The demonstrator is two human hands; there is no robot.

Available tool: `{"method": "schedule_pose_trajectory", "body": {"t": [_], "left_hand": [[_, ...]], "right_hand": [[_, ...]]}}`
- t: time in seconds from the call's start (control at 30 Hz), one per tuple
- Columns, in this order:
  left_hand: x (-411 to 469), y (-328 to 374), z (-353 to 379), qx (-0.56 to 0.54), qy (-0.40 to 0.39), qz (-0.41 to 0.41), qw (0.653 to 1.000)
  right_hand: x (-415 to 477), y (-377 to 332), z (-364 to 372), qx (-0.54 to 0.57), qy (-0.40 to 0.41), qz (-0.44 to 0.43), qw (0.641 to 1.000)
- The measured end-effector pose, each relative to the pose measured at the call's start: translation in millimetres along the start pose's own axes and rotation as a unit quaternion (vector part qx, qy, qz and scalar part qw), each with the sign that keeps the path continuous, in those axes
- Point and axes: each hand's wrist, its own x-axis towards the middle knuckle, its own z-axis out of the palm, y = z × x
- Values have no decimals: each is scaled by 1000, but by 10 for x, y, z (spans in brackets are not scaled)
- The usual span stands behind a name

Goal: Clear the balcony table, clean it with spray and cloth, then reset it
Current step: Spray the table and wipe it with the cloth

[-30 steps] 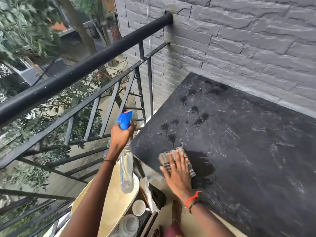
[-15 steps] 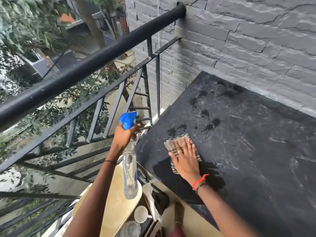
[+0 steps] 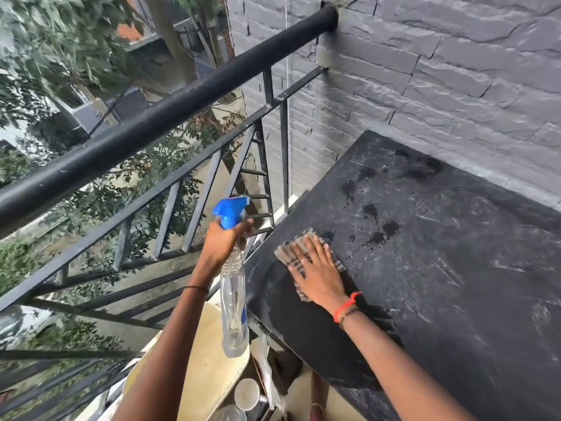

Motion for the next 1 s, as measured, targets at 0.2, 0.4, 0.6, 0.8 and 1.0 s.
{"method": "schedule_pose_trajectory", "body": {"t": [0.2,0.4,0.6,0.8,1.0], "left_hand": [[111,72,43,21,-7,-5,1000],[201,183,64,-11,-32,-15,999],[310,218,108,-19,-59,-16,998],[442,239,220,-9,-49,-23,999],[543,412,505,-9,-52,-36,998]], "right_hand": [[156,-783,98,7,-25,-150,988],[-540,-377,364,13,-12,-241,970],[68,204,32,-10,-5,-99,995],[278,-270,89,22,1,-57,998],[-845,169,319,19,44,-107,993]]}}
